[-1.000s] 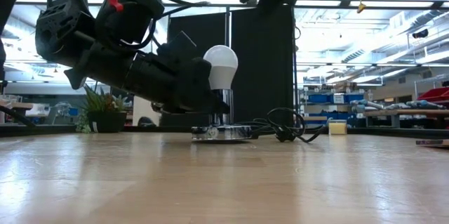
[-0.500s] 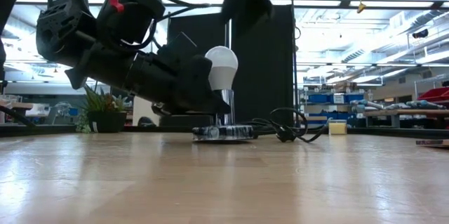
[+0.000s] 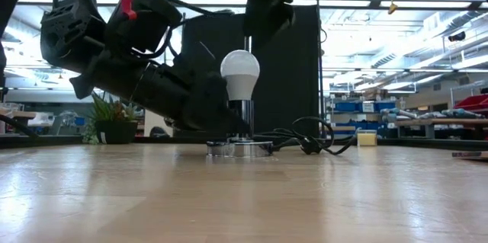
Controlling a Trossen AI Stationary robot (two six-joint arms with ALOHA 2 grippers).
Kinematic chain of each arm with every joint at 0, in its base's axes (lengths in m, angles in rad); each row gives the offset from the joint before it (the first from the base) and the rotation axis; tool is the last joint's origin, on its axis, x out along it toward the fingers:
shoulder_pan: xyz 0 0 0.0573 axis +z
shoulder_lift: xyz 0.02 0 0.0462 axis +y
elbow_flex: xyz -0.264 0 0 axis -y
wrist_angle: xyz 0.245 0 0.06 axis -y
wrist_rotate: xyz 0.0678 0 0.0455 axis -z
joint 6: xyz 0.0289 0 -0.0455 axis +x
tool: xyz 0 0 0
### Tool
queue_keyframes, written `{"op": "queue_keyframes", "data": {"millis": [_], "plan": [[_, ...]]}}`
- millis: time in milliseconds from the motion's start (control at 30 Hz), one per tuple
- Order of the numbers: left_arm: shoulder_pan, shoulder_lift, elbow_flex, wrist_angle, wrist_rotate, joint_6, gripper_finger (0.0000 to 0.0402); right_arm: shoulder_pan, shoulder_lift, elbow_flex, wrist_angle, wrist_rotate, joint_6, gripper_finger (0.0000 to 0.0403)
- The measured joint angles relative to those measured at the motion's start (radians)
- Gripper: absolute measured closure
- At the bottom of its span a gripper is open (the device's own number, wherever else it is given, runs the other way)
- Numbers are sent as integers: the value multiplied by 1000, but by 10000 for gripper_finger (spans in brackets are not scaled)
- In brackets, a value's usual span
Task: Screw lightbulb
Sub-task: Remove the white lightbulb from the silver lamp
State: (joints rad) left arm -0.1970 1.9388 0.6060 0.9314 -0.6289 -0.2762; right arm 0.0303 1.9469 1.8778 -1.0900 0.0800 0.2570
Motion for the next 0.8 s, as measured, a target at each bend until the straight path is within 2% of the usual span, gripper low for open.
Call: {"op": "queue_keyframes", "data": {"millis": [233, 367, 467, 800], "plan": [[0, 0, 0, 3, 3, -20, 140, 18, 0, 24, 15, -8, 88, 82], [0, 0, 0, 5, -6, -19, 140, 14, -1, 37, -9, 38, 83, 82], [0, 0, 0, 10, -6, -13, 132, 12, -1, 40, 1, 30, 85, 82], [-27, -25, -2, 16, -13, 110, 118, 32, -13, 35, -54, -6, -70, 82]]}}
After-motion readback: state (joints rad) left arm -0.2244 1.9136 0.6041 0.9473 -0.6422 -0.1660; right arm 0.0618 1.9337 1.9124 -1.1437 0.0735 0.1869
